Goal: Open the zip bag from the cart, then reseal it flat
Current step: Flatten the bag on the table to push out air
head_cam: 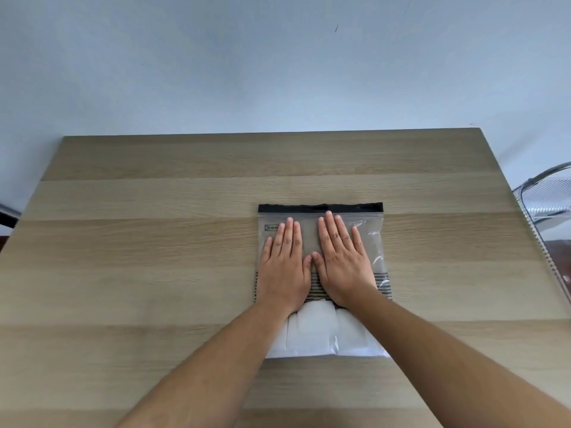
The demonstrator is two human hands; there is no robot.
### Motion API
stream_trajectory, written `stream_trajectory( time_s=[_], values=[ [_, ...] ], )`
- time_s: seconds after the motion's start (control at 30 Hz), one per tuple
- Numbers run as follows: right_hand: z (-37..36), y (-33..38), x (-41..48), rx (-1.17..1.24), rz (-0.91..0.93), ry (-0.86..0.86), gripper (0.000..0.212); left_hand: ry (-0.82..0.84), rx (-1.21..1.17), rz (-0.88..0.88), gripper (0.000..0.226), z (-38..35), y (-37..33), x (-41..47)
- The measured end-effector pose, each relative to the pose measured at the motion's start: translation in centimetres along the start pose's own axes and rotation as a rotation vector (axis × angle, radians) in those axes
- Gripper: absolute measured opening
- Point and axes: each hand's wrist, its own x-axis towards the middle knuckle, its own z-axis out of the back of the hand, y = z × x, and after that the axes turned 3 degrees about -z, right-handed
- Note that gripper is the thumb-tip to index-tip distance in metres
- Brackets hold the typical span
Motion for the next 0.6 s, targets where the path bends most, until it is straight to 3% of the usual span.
stream_trajectory(
  time_s=[0.6],
  values=[
    [0.5, -2.8, -0.5, -0.039, -0.025, 0.009, 0.064, 0.016, 0.057, 0.044, 0.065, 0.3, 2.8, 0.1]
  ],
)
